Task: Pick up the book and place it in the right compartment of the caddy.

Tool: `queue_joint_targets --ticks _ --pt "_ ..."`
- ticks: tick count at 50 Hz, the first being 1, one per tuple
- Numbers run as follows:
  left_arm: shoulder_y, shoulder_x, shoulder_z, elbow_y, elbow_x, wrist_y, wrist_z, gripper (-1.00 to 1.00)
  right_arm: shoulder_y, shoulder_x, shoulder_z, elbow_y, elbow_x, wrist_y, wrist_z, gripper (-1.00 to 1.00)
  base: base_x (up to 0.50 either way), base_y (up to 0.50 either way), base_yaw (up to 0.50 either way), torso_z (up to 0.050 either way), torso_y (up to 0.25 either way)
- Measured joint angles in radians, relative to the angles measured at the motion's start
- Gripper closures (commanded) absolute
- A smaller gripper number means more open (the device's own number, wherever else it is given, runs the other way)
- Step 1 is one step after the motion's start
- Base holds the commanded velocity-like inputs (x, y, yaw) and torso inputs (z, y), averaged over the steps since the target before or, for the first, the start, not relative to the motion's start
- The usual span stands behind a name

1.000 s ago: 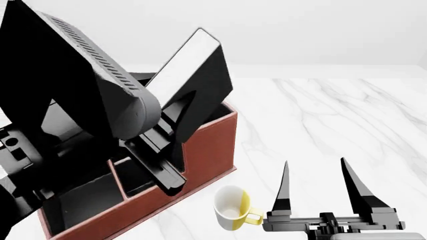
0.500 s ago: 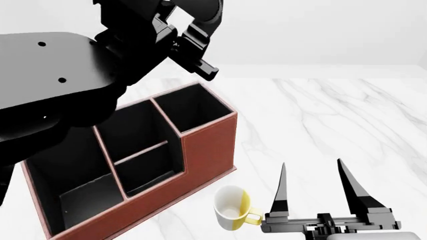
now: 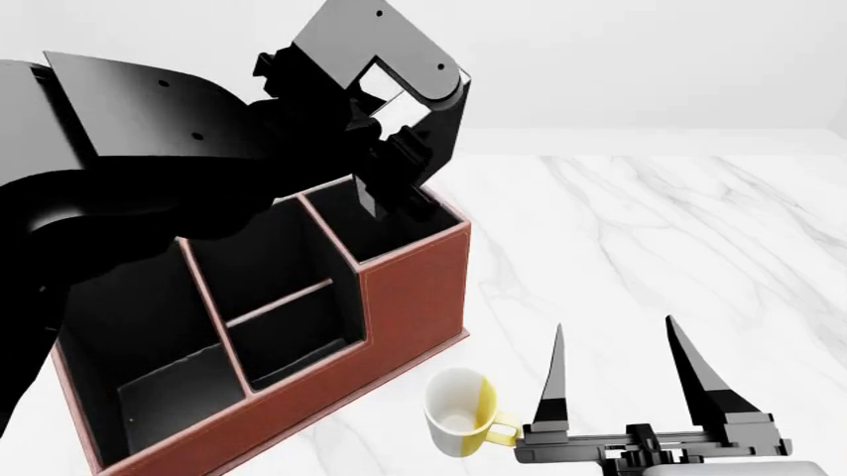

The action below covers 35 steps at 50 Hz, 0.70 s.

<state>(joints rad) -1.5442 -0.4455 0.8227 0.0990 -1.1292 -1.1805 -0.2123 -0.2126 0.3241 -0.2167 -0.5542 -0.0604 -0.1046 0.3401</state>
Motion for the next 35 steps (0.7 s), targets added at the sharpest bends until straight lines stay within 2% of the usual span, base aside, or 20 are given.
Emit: queue_joint_targets --ticks 19,35 --pt "-0.002 0.008 0.031 -0.059 0.061 0.035 0.008 1.00 0.000 0.010 -0.006 0.000 0.004 0.000 0.010 -1.00 0.00 0.00 0.00 0.000 0.002" --pt "0.022 0.016 0.104 -0.125 0.139 0.092 0.047 1.00 0.001 0.017 -0.009 -0.006 0.009 0.003 0.017 -1.00 0.00 0.00 0.00 0.000 0.002"
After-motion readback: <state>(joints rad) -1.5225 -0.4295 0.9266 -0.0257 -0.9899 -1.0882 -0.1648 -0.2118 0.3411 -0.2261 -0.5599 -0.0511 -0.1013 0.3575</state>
